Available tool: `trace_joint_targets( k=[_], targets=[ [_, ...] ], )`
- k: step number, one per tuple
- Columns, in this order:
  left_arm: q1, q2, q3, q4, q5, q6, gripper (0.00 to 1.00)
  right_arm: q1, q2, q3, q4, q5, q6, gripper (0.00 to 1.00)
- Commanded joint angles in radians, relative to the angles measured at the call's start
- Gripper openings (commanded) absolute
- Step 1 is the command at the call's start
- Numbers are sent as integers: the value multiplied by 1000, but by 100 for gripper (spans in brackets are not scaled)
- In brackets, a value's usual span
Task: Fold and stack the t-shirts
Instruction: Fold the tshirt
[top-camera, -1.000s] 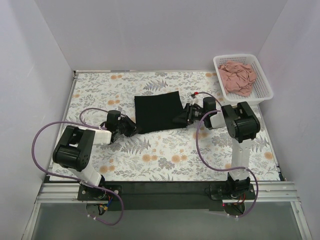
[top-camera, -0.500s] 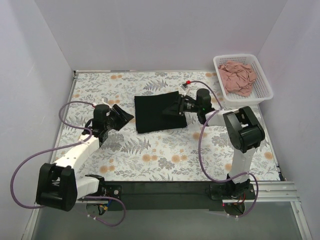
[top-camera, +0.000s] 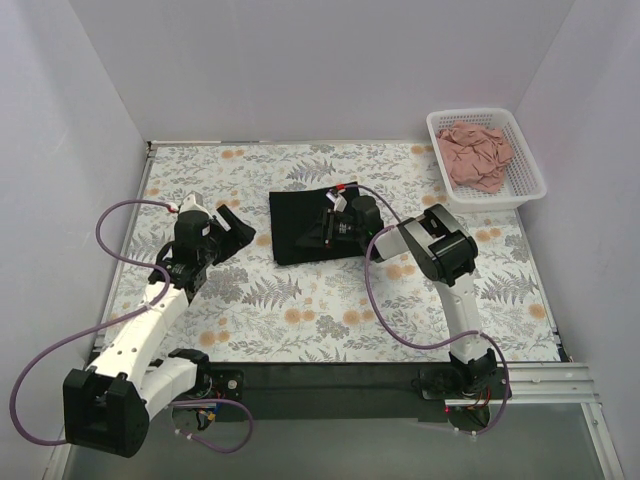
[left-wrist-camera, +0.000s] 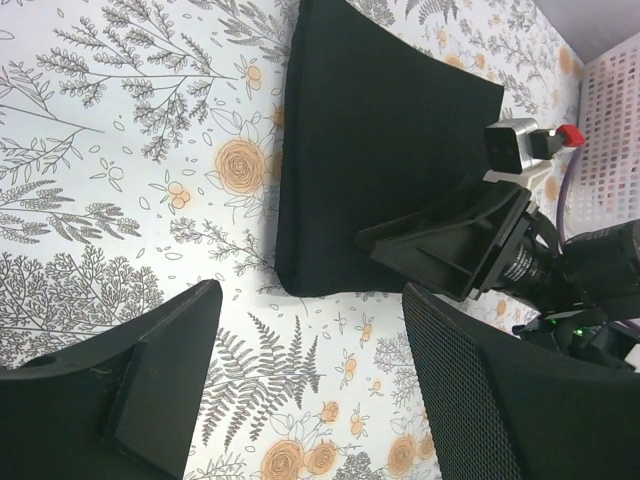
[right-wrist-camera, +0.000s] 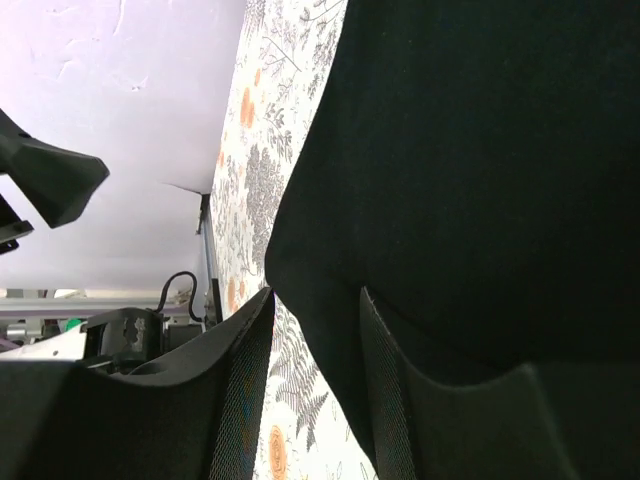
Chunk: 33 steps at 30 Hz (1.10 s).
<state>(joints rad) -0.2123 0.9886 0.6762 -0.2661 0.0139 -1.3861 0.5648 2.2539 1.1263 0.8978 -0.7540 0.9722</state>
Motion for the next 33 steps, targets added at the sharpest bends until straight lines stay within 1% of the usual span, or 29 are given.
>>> trace_joint_targets(
  k=[1, 4, 5, 7, 8, 9, 10, 11, 12, 13, 14, 15, 16, 17, 18, 22, 26, 29, 30, 32, 33],
  targets=[
    [2, 5, 2, -24, -15, 25, 72, -9, -3, -14, -14, 48, -4, 47],
    [2, 22, 2, -19, 23, 35, 75, -26, -101, -10, -48, 41, -44, 47],
    [2, 27, 8, -19, 30, 42, 75, -32, -167, -8, -115, 38, -91, 47],
    [-1, 48, 20, -19, 57, 74, 78, -63, -236, -13, -221, 41, -159, 48],
    [-5, 56, 35, -21, 63, 85, 78, -75, -310, -20, -268, 56, -193, 49],
    [-27, 74, 49, -19, 66, 100, 79, -88, -345, -31, -392, 70, -278, 51],
    [-41, 88, 65, -22, 58, 119, 80, -114, -379, -42, -460, 91, -324, 53],
    [-59, 102, 101, -36, 49, 145, 80, -127, -443, -40, -553, 158, -384, 55],
    [-96, 134, 118, -44, 31, 156, 81, -149, -471, -37, -714, 204, -488, 58],
    [-111, 153, 135, -51, 3, 160, 82, -160, -522, -34, -791, 253, -539, 60],
    [-122, 171, 154, -65, -2, 162, 82, -173, -543, -36, -845, 336, -575, 63],
    [-134, 208, 176, -70, 0, 159, 82, -196, -563, -40, -887, 366, -623, 67],
    [-137, 228, 186, -73, 9, 154, 82, -212, -598, -48, -963, 387, -638, 68],
    [-137, 246, 192, -73, 11, 147, 82, -226, -615, -69, -985, 416, -650, 69],
    [-140, 280, 201, -74, 14, 133, 82, -252, -631, -85, -1003, 424, -662, 72],
    [-147, 358, 213, -73, 20, 84, 82, -267, -706, -144, -1070, 479, -719, 73],
    [-164, 441, 230, -73, 12, 52, 82, -267, -732, -201, -1068, 452, -699, 73],
    [-165, 490, 247, -71, 0, 16, 77, -263, -734, -220, -1067, 415, -692, 73],
    [-167, 522, 253, -71, -2, 4, 72, -257, -735, -226, -1064, 415, -691, 73],
    [-165, 564, 273, -65, -29, -31, 66, -250, -748, -243, -1060, 413, -690, 73],
    [-165, 608, 281, -59, -31, -40, 61, -247, -751, -247, -1056, 412, -691, 73]
  ],
)
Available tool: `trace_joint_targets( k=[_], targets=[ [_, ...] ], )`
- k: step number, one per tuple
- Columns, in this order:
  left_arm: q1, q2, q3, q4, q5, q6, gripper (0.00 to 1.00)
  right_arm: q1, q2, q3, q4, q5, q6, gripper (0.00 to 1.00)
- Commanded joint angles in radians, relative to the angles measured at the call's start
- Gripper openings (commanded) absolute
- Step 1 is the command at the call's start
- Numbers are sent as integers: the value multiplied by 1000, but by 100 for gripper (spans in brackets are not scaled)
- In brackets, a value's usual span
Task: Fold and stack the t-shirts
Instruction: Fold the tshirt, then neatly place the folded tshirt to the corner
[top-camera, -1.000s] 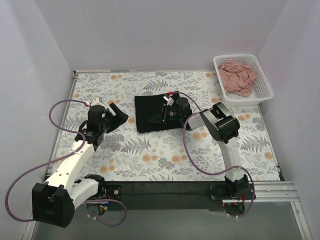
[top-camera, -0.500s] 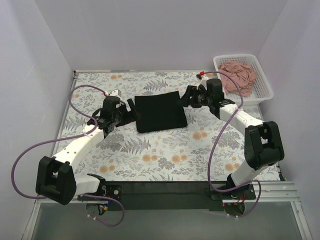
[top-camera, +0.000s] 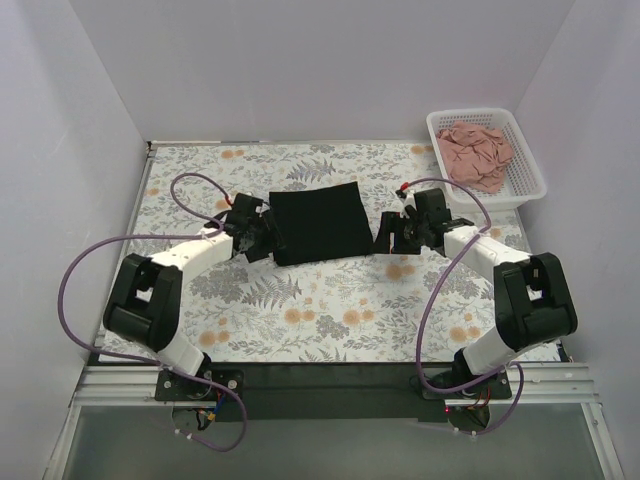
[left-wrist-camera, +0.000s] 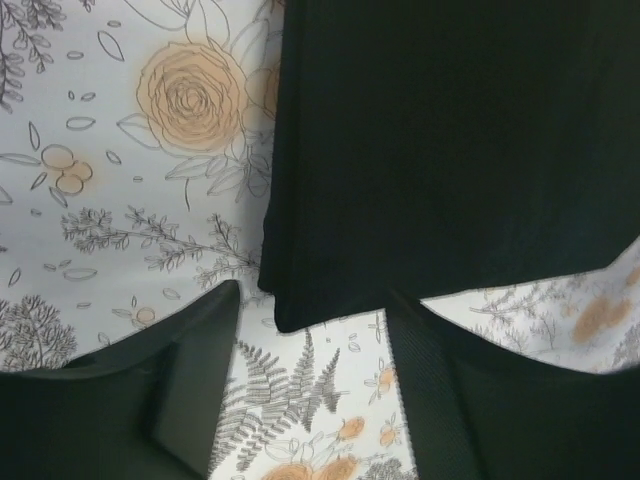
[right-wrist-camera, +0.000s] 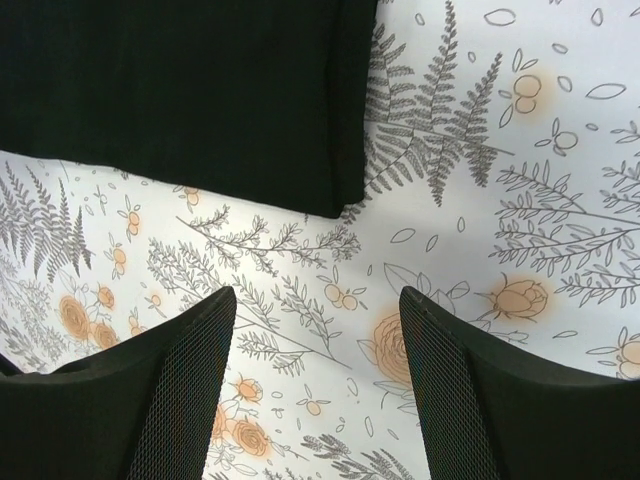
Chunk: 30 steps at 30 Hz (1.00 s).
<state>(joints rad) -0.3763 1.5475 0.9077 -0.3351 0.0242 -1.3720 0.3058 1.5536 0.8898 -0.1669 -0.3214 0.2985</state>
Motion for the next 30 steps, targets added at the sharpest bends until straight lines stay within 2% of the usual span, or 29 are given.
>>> trace_joint_targets(
  k=[1, 4, 7, 8, 9, 10, 14, 19, 20, 23, 24, 25, 27, 29, 30],
  targets=[
    [-1, 69, 56, 19, -41, -62, 53, 13, -58, -18, 10, -21, -18, 73],
    [-3, 153, 95, 28, -61, -88, 45, 13, -70, -28, 13, -25, -19, 73],
    [-1, 224, 129, 22, -64, -102, 25, 12, -82, -35, 14, -31, -24, 73],
    [-1, 233, 137, 13, -81, -111, 12, 13, -84, -37, 15, -31, -24, 73],
    [0, 243, 151, 2, -98, -128, 5, 13, -86, -38, 15, -34, -25, 73],
    [2, 252, 158, -31, -121, -131, 0, 13, -87, -40, 17, -34, -27, 73],
    [75, 250, 186, -114, -246, -105, 0, 13, -93, -40, 21, -47, -36, 73],
    [293, 243, 213, -172, -328, 6, 0, 13, -99, -43, 33, -65, -41, 73],
    [322, 246, 247, -174, -331, 23, 2, 13, -98, -45, 33, -74, -41, 73],
    [423, 243, 313, -183, -342, 79, 27, 13, -98, -48, 35, -93, -44, 73],
    [457, 238, 329, -189, -342, 82, 37, 13, -101, -49, 33, -96, -44, 73],
    [470, 218, 344, -217, -349, 83, 58, 13, -110, -52, 35, -99, -45, 73],
    [482, 174, 349, -232, -354, 61, 79, 13, -128, -57, 35, -104, -47, 73],
    [482, 73, 321, -245, -337, 12, 94, 13, -139, -55, 38, -113, -45, 73],
    [482, 34, 253, -240, -310, -54, 96, 13, -144, -55, 41, -119, -44, 73]
  ],
)
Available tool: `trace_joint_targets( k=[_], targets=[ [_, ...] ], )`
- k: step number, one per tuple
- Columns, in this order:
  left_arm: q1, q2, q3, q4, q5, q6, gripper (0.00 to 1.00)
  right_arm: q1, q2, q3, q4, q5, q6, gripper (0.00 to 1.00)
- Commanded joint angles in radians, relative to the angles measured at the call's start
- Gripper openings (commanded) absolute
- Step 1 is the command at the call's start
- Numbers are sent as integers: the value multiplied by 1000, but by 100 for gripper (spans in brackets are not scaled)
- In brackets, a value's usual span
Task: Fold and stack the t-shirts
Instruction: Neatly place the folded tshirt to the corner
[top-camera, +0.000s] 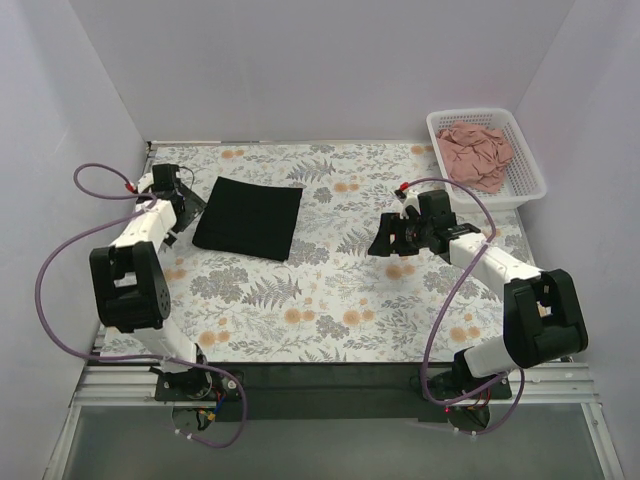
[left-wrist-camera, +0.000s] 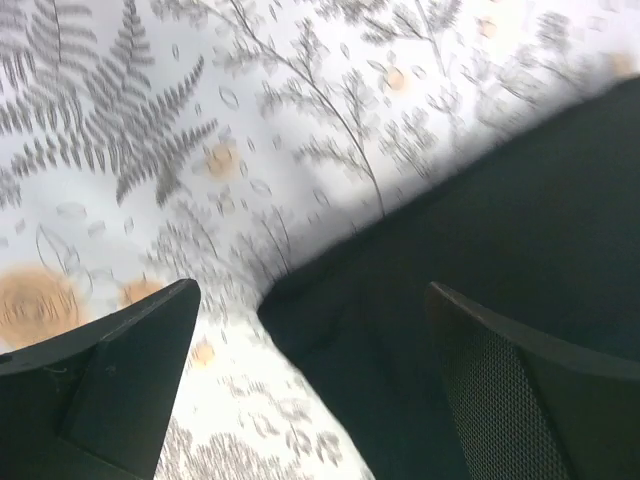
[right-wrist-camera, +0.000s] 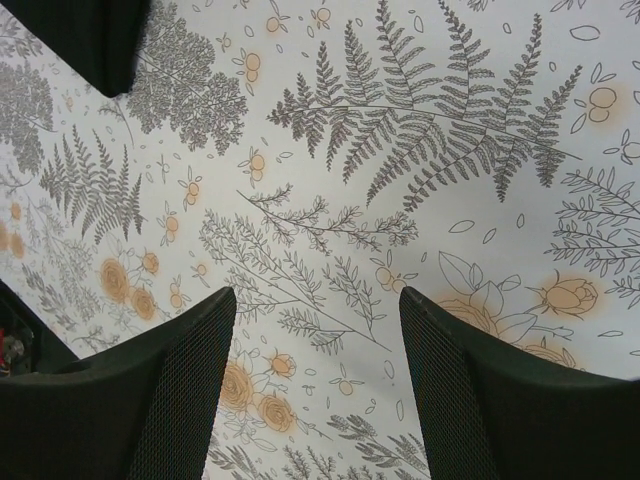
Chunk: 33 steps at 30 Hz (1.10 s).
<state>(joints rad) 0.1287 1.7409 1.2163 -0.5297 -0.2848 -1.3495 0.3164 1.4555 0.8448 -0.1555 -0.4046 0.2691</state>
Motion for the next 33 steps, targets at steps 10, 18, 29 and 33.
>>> trace_joint_targets(
  k=[10, 18, 29, 33],
  targets=[
    [-47, -580, -638, 373, 392, -420, 91, 3, -107, -39, 65, -102, 4, 73],
    [-176, -385, -663, 496, 352, -612, 86, 3, -130, -56, 88, -123, 12, 73],
    [-210, -113, -603, 596, 299, -747, 39, 1, -147, -59, 94, -120, 4, 73],
    [-210, -101, -586, 623, 247, -772, 0, 3, -133, -62, 97, -131, 5, 73]
  ],
)
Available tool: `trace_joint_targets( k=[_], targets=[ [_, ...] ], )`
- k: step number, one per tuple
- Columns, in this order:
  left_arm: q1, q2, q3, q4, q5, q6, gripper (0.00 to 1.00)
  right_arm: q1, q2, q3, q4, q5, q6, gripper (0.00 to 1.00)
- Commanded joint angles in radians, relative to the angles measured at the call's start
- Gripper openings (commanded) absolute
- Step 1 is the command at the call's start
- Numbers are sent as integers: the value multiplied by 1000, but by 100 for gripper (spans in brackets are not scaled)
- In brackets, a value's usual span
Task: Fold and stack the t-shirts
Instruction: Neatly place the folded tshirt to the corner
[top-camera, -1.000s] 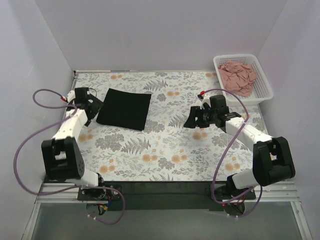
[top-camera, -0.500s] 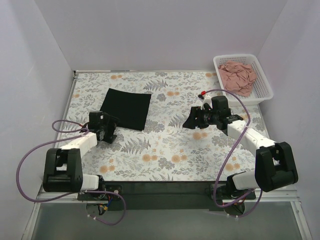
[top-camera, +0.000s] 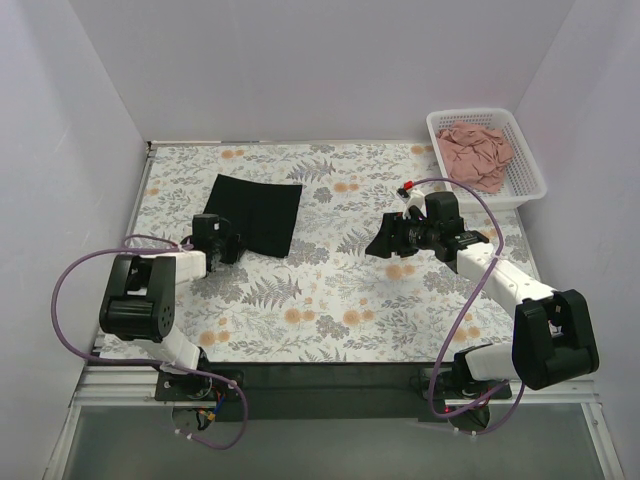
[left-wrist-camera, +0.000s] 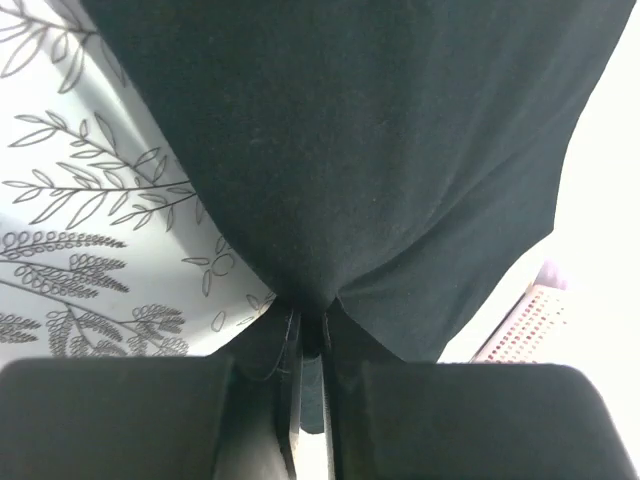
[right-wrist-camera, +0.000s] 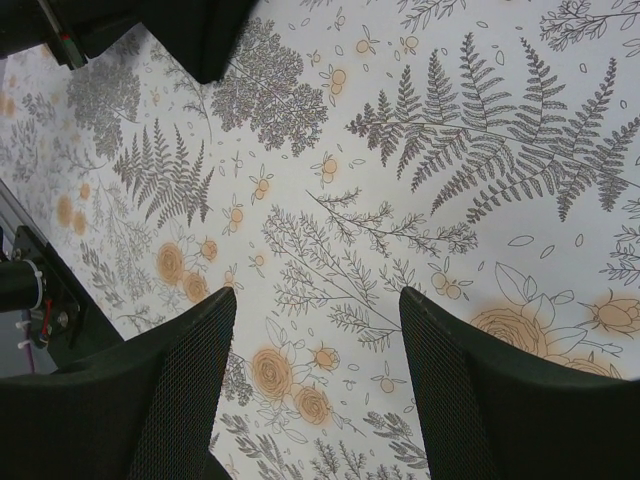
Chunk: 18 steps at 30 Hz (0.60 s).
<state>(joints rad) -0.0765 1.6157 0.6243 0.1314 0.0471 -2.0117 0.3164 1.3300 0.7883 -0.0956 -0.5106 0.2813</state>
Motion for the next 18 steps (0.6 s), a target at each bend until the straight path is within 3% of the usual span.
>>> trace_joint_targets(
  k=[1, 14, 18],
  targets=[
    [-5, 26, 14, -30, -90, -117, 0, 3, -6, -4, 39, -26, -8, 73],
    [222, 162, 178, 17, -119, -317, 0, 0, -11, 3, 36, -29, -22, 73],
    [294, 179, 153, 121, -128, -419, 0, -3, 4, 8, 34, -29, -22, 73]
  ],
)
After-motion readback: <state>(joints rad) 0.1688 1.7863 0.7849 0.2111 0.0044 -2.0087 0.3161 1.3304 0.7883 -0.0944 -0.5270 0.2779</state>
